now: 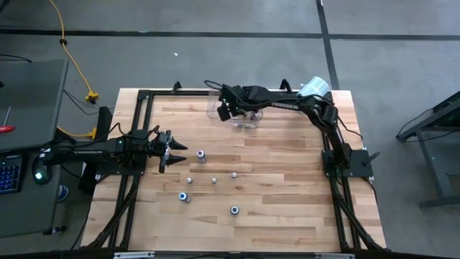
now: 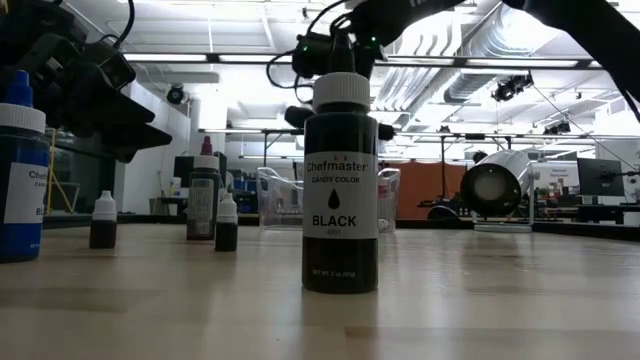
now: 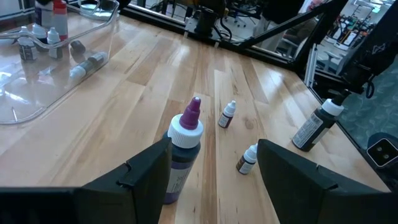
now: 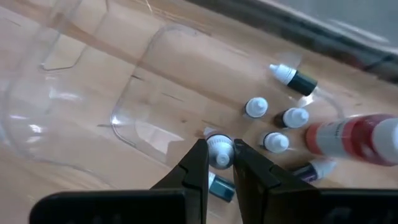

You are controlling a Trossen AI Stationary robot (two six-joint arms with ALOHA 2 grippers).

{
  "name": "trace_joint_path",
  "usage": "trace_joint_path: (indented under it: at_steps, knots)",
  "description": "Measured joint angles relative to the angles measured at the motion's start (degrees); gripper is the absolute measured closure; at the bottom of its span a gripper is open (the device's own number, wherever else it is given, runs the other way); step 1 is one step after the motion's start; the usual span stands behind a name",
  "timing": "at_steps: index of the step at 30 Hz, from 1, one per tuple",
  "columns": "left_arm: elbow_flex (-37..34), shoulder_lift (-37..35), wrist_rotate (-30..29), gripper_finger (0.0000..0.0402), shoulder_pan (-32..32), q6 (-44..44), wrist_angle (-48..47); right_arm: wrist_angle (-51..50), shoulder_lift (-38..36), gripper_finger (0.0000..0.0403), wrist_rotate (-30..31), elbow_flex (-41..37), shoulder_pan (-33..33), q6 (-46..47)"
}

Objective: Pick & Place food coloring
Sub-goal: Put the small purple food coloring into the transparent container

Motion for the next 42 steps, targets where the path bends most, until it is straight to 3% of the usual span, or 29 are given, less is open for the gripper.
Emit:
trace_joint_path:
  at_steps: [13,27,34,42]
  knots:
    - [0.0,0.0,0.0,0.0167,0.0,0.0,0.0,10.9,0.1,0.0359,-3.1,-12.1,-0.3,8.3]
    - [0.0,0.0,0.0,0.0167,0.0,0.0,0.0,9.6,0.1,0.0354,-2.9,-12.5,-1.3,8.3]
    - [0.0,0.0,0.0,0.0167,0.0,0.0,0.0,9.6,0.1,0.0321,-3.1,-12.5,-1.4,7.9]
    - [0.0,0.0,0.0,0.0167,0.0,0.0,0.0,9.6,0.1,0.0313,-3.4,-12.5,-1.4,6.8]
